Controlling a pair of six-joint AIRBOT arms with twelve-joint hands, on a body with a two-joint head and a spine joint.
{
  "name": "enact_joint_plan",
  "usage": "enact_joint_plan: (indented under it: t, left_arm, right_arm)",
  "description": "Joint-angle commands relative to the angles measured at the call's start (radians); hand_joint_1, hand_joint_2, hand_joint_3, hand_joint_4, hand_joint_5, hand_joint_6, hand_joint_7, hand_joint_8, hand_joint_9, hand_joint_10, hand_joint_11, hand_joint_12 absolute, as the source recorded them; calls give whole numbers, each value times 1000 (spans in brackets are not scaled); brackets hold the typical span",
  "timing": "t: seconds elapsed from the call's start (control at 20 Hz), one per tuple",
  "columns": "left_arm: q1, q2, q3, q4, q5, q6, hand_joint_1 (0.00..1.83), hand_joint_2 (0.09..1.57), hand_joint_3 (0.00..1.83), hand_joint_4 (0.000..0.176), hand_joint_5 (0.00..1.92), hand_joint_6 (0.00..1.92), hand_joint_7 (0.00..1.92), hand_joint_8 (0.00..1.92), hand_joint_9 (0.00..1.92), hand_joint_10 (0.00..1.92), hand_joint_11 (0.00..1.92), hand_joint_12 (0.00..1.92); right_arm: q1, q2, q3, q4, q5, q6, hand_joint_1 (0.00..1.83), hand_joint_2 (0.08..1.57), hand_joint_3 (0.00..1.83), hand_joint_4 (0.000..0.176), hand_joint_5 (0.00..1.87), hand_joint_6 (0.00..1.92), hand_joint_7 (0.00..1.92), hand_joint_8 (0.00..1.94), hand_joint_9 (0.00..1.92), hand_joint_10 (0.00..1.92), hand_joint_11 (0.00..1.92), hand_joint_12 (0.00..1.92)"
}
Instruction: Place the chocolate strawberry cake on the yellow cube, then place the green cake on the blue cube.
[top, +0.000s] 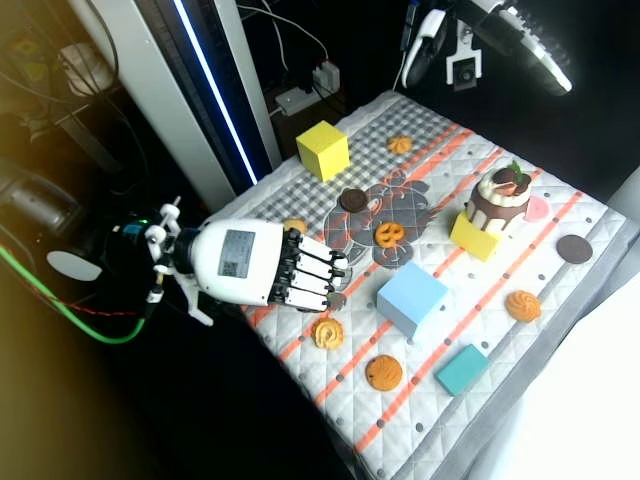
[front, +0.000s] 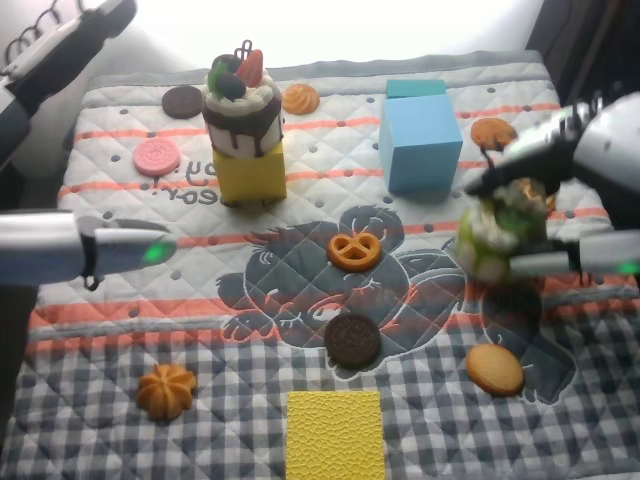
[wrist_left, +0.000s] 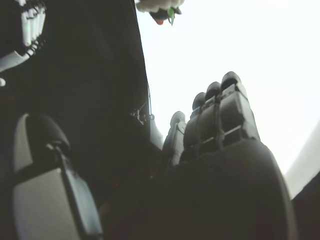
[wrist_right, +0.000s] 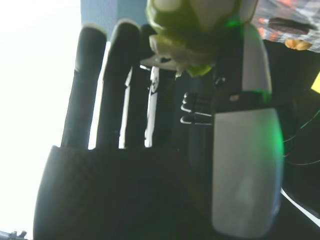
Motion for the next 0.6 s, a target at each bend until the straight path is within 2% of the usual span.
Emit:
enact_joint_plan:
  t: [0.0, 0.05, 0.1, 0.15, 0.2, 0.25, 0.3, 0.35, 0.4, 0.5, 0.55]
  left_arm:
    - [0, 10, -2, 16, -147, -5, 967, 768, 5, 176, 0, 0, 0, 0, 0, 0, 0, 0]
    - [16, 13, -9, 12, -154, -5, 952, 777, 9, 176, 0, 0, 0, 0, 0, 0, 0, 0]
    - [28, 16, -16, 10, -158, -5, 970, 793, 15, 176, 0, 0, 0, 0, 0, 0, 0, 0]
    - [43, 22, -24, 6, -166, -6, 988, 783, 10, 176, 0, 0, 0, 0, 0, 0, 0, 0]
    - [57, 26, -32, 1, -175, -6, 985, 774, 5, 176, 0, 0, 0, 0, 0, 0, 0, 0]
    - [68, 28, -36, -3, -182, -6, 976, 771, 4, 176, 0, 0, 0, 0, 0, 0, 0, 0]
    - [79, 29, -39, -8, -189, -9, 950, 767, 2, 176, 0, 0, 0, 0, 0, 0, 0, 0]
    - [89, 29, -40, -12, -195, -21, 918, 773, 5, 176, 0, 0, 0, 0, 0, 0, 0, 0]
    - [99, 29, -39, -14, -199, -36, 888, 771, 3, 176, 0, 0, 0, 0, 0, 0, 0, 0]
    - [104, 29, -39, -16, -206, -46, 855, 766, 1, 176, 0, 0, 0, 0, 0, 0, 0, 0]
    - [105, 29, -39, -16, -207, -49, 867, 766, 0, 170, 0, 0, 0, 0, 0, 0, 0, 0]
  right_arm:
    - [28, 2, 7, 24, 159, 6, 1337, 1165, 0, 0, 985, 783, 853, 1358, 723, 1477, 494, 1671]
    - [63, -3, 18, 24, 160, 5, 1351, 1184, 1, 0, 887, 935, 817, 1359, 719, 1492, 534, 1642]
    - [89, -11, 30, 25, 160, 5, 1361, 1176, 0, 0, 885, 884, 835, 1340, 783, 1474, 622, 1594]
    - [122, -27, 49, 26, 154, 5, 1258, 1189, 2, 0, 900, 860, 809, 1491, 696, 1491, 585, 1720]
    - [155, -45, 70, 29, 140, 5, 1247, 1165, 0, 0, 924, 867, 879, 1380, 713, 1372, 600, 1673]
    - [178, -60, 86, 31, 125, 4, 1336, 1160, 0, 0, 915, 903, 881, 1242, 779, 1437, 602, 1585]
    - [205, -77, 104, 31, 102, 2, 1369, 1124, 0, 0, 903, 1045, 981, 965, 889, 1246, 666, 1309]
    - [234, -96, 125, 31, 67, -4, 1379, 1103, 0, 0, 917, 1047, 1029, 857, 945, 1168, 749, 1221]
    - [265, -119, 149, 31, 22, -14, 1378, 1080, 0, 0, 957, 973, 1106, 732, 1006, 1110, 804, 1218]
    - [300, -153, 186, 31, -43, -23, 1386, 1075, 1, 0, 948, 1025, 1117, 714, 1000, 1056, 672, 1165]
    - [309, -166, 202, 31, -69, -25, 1385, 1079, 0, 0, 929, 1068, 1104, 707, 1014, 1048, 752, 1175]
